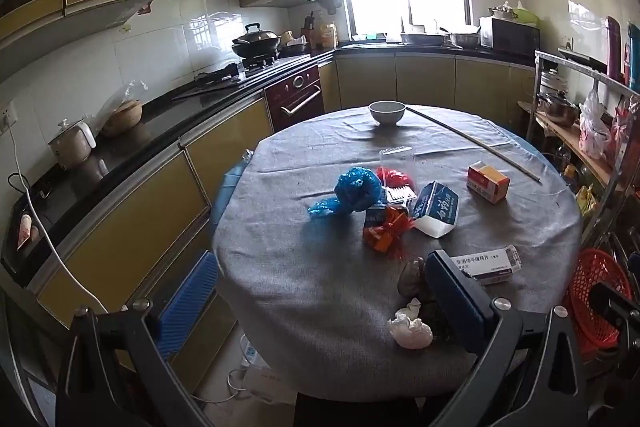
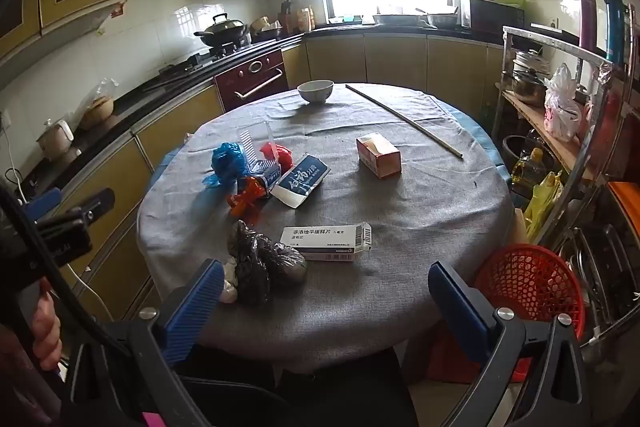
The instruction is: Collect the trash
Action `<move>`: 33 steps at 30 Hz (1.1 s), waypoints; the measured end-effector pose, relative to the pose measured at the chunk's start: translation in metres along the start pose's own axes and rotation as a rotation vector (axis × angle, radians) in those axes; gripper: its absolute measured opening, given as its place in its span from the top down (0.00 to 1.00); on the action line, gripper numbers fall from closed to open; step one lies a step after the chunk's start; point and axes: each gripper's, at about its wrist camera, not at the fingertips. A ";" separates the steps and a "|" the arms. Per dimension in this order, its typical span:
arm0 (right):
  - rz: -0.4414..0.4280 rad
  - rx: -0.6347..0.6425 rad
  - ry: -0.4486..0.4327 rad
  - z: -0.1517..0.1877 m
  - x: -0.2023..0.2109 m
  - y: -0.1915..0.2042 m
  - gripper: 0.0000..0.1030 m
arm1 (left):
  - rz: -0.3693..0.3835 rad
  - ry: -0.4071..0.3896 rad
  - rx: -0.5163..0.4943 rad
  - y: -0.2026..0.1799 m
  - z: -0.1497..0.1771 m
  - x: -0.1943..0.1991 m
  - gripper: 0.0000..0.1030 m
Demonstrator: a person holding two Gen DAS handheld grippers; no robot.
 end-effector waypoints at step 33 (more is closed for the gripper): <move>-0.067 -0.036 0.098 0.007 -0.039 -0.012 0.00 | 0.061 0.220 0.009 0.001 0.031 -0.060 0.00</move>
Point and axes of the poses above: each gripper's, at about its wrist camera, not at the fingertips, and x roughly against the way its jaws point, y to its left, z to its underside, and after that the axes turned 1 degree about x, right-handed
